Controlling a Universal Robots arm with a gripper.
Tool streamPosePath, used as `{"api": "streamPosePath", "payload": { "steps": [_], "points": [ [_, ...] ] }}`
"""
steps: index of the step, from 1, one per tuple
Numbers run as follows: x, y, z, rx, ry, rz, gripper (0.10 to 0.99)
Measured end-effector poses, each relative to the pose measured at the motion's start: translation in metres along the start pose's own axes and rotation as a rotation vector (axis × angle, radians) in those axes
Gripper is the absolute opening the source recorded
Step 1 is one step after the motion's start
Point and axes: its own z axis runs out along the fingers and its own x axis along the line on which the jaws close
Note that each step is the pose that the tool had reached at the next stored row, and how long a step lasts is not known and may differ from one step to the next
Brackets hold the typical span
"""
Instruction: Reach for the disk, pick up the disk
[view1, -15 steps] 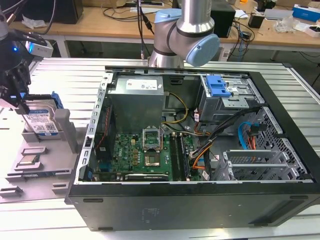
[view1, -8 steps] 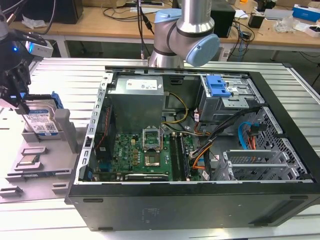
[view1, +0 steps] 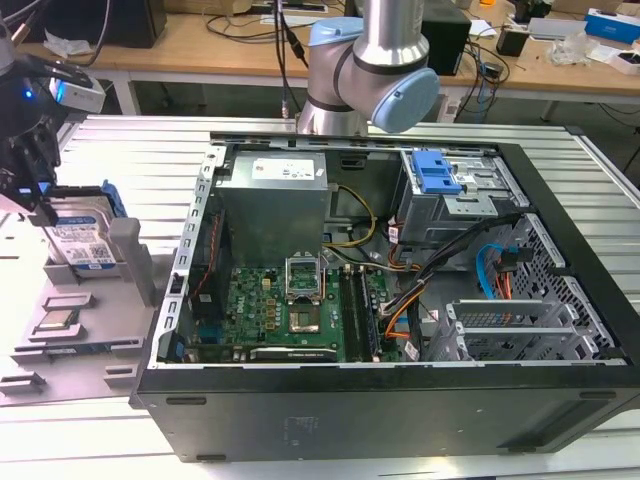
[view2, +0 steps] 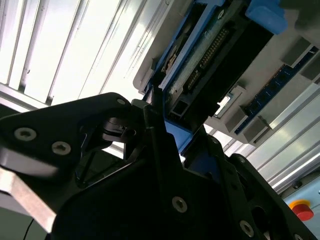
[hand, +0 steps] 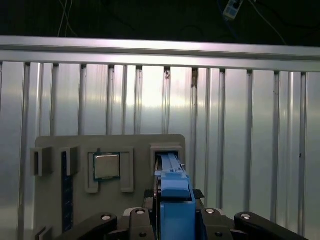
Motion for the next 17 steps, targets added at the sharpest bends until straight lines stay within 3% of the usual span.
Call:
{"api": "streamPosePath", "payload": {
  "steps": [17],
  "points": [
    [-0.002, -0.0007, -0.0349, 0.0, 0.0, 0.0, 0.365]
  ]
}}
